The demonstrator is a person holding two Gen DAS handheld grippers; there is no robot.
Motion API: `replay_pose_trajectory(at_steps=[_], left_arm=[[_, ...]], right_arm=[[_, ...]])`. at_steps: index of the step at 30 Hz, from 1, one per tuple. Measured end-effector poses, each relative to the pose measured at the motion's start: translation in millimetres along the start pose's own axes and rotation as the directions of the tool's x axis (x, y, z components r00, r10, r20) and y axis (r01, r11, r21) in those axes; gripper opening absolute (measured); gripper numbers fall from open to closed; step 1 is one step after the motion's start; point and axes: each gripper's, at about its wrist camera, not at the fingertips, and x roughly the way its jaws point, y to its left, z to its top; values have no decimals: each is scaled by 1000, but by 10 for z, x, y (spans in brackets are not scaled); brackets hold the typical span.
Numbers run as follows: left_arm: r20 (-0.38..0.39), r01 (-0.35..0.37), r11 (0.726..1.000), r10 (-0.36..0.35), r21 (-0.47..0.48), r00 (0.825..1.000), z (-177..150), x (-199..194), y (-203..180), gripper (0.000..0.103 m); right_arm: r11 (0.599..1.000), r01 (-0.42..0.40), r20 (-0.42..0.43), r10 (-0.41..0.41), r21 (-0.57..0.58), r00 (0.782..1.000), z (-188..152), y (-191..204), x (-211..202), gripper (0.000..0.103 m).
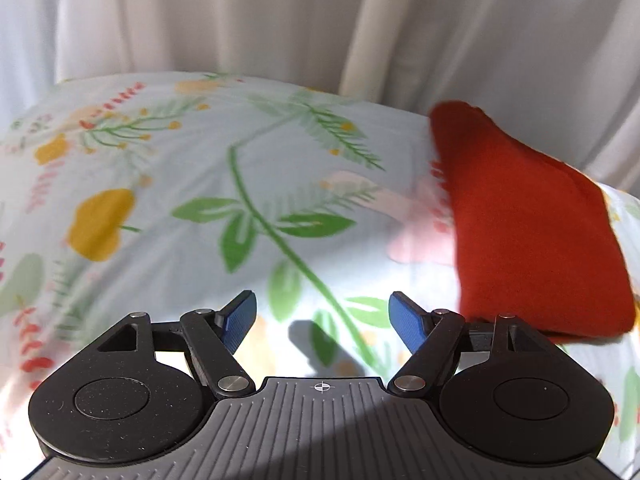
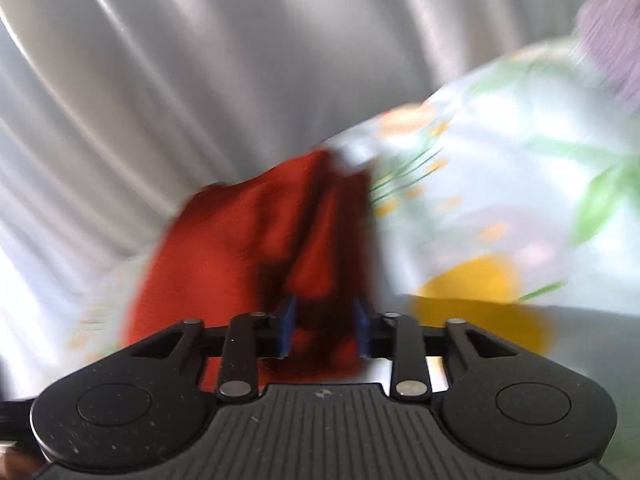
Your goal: Fold small clothes
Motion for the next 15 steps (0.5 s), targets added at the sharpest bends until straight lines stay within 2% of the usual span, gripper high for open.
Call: replay_pose_trajectory(at_steps=[1,4,6,7,10,11,12,14,15], left_arm=[[16,-2,1000,2,-17,1000,66,-4,37,78],[60,36,998,-33,-46,998,305,14,-85,79],[112,80,996,-77,-29,991,493,76,-327,81],[129,96,995,-94,-14,987,585,135,-446,85],[147,101,993,-109,56,983,828,374,-836,85],[155,104,991,-116,85,981,892,459,-953,85],[158,106,988,-122,108,980,940,548,-1072,85],[172,113,984,-136,138,976,1025,712,-1250,85],[178,107,983,-133,146,975,1048,785,-1330,85]], right_arm=[[1000,-12,22,12,12,1000,52,-52,-39,43],[984,-146,30,144,106,989,239,-76,-8,46],[981,-164,8,164,101,986,377,87,159,47],[983,-171,-8,172,74,985,448,190,273,47],[990,-140,-78,141,7,987,608,478,684,46],[990,-136,-108,133,-27,985,638,571,807,42],[991,-117,-127,108,-65,986,657,658,926,33],[989,-31,-100,16,-147,995,684,776,1065,26],[988,-17,-87,4,-153,996,718,774,1117,21]])
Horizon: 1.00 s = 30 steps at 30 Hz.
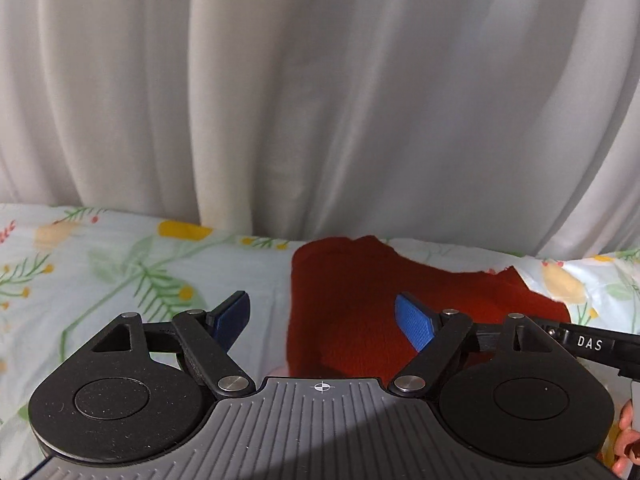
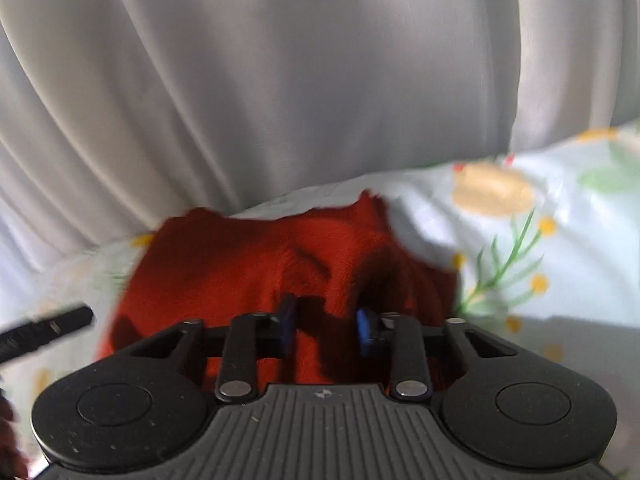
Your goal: Fold small clothes
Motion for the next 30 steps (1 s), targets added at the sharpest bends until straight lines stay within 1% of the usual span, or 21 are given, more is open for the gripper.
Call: replay_pose_trajectory(at_steps=[1,2,3,4,5,9,12,14,16,17,19,20,21,22,23,24,26,27,28,30], left_arm=[[10,0,1000,-1,11,1000,3,74,-47,85],[19,4,1000,-5,29,1000,-9,140,-84,85],[19,-4,999,3,43,1000,-31,199,-102,85],[10,-14,999,13,49,1000,-58,259,-108,85],[4,-12,999,11,44,1000,-94,311,-76,85],[-25,-16,999,14,-52,1000,-115,447,105,93],[-34,-22,996,20,-81,999,-129,493,177,94],[-19,-23,997,22,-68,1000,-142,448,184,94],[-1,10,999,-11,-42,1000,-160,344,243,94],[6,27,999,-27,-29,1000,-164,275,297,94],[11,110,994,-109,-13,994,-202,95,468,93],[-3,152,988,-153,-26,988,-220,5,569,93],[-26,195,979,-197,-54,980,-242,-59,666,93],[-46,252,963,-257,-96,965,-276,-107,772,93],[-63,308,940,-320,-148,946,-312,-126,866,93],[-89,355,911,-379,-212,921,-331,-107,947,92],[-128,416,845,-479,-335,869,-388,-14,1040,90],[-143,423,825,-502,-375,853,-410,39,1057,87],[-157,418,816,-510,-400,846,-431,41,1039,84],[-165,425,802,-528,-420,833,-459,85,1013,83]], right_arm=[[1000,20,6,-20,13,1000,35,-37,36,18],[998,60,10,-60,38,998,54,-98,68,11],[995,59,7,-60,75,998,53,-177,105,10],[993,35,22,-38,115,999,25,-264,128,10],[994,25,39,-29,108,999,-8,-294,126,10],[997,63,120,-58,-45,991,-141,-183,168,10],[995,69,152,-56,-78,987,-179,-146,179,10],[994,61,170,-44,-93,984,-212,-137,173,11],[998,10,168,0,-62,986,-222,-196,133,14],[999,-39,153,41,-18,987,-212,-259,79,19],[985,-136,115,124,106,986,-192,-437,-74,26],[967,-188,98,173,170,980,-205,-552,-174,35],[948,-228,92,212,224,973,-236,-662,-274,47],[935,-234,86,219,266,972,-270,-756,-363,55],[929,-223,75,211,296,975,-301,-850,-422,69],[920,-229,61,221,317,973,-326,-931,-460,70],[879,-275,23,290,391,957,-359,-1069,-445,68],[856,-292,9,319,427,948,-367,-1109,-416,63],[843,-303,-1,339,445,941,-365,-1116,-386,60],[847,-299,-38,350,440,936,-356,-1060,-308,58]])
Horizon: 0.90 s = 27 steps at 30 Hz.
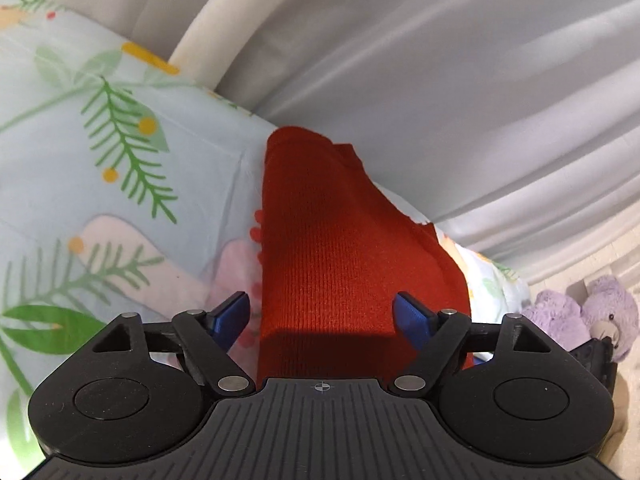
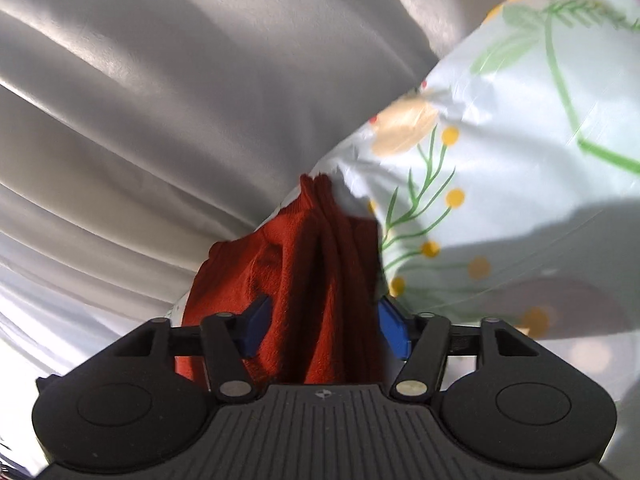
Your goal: Fold small clothes
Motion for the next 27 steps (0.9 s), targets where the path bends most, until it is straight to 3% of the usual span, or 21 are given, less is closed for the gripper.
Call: replay_pose_trajectory(at_steps=[3,11,14,18,21,27], left_arm=[[-35,31,999,-32,-39,999,-17,73,26,78],[-48,41,997,-43,-59,998,0,160,82,67],[-46,41,997,-44,-66,998,10,156,106,61],[-27,45,998,-46,-44,999,-12,90,64,50],[-9,50,999,-50,-19,999,-25,-12,-7,45],[23,90,996,-89,-10,996,-8,-395,-83,42]], right_arm=[[1000,-14,-54,14,11,998,-21,23,144,59],[991,-95,-87,103,93,991,41,-55,256,60],[993,-101,-96,106,55,990,18,33,313,52],[995,-81,-76,85,51,994,-12,80,354,31],[998,-61,-41,61,-12,997,-66,205,270,28],[992,-94,-28,92,-81,995,-151,612,138,27]])
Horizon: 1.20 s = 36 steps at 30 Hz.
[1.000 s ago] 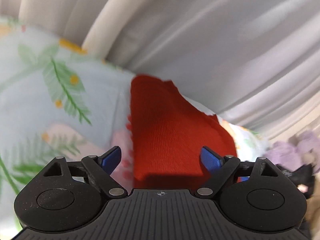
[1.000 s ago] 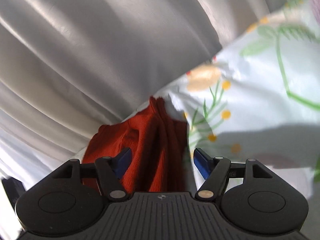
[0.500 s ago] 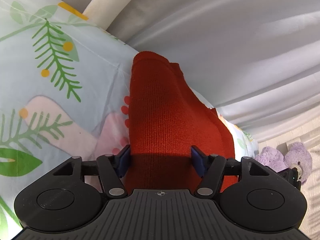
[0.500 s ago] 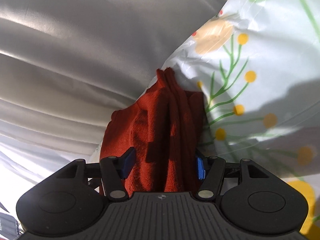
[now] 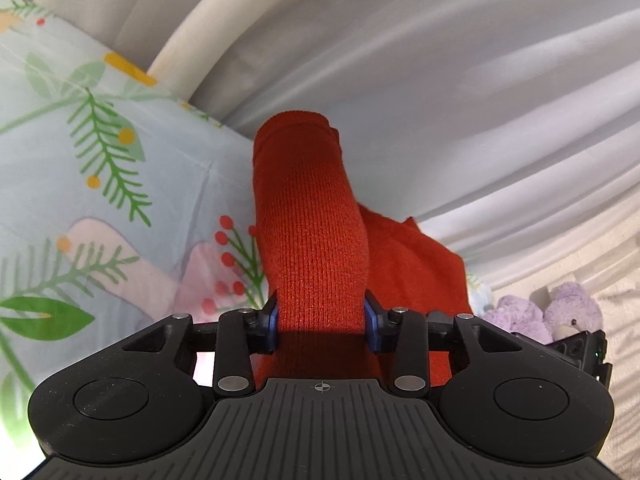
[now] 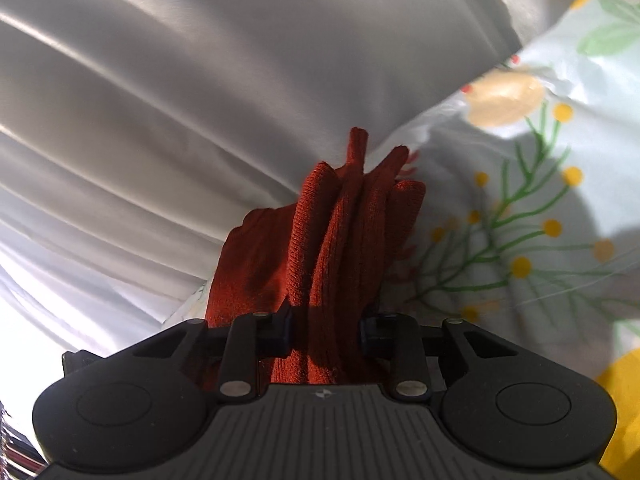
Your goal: Fold small clothes
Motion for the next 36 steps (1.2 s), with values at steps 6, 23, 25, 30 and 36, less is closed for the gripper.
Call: replay_pose_trajectory(at_steps=[6,23,25,30,36], left_arm=[[61,-40,999,40,0,997,-19,-566,152,42],[203,-433,884,397,176,895,-1011,-1355,382,56],[171,-429,871,397,241,902,-1172,-1310,360,61],[190,-487,810,449,327,873,-1303,-1129,341,62],[241,-576,771,525,272,816,-1291,-1088,377,63]], right_arm=[[998,-53,-78,51,-35,996,-170,408,139,27],[989,113,-9,-113,97,994,-883,335,-66,60],[987,94,-44,-89,130,995,-1140,305,-149,62],[981,28,-124,-4,194,992,-1524,370,70,63],[971,-22,-35,31,237,999,-1587,490,134,19]])
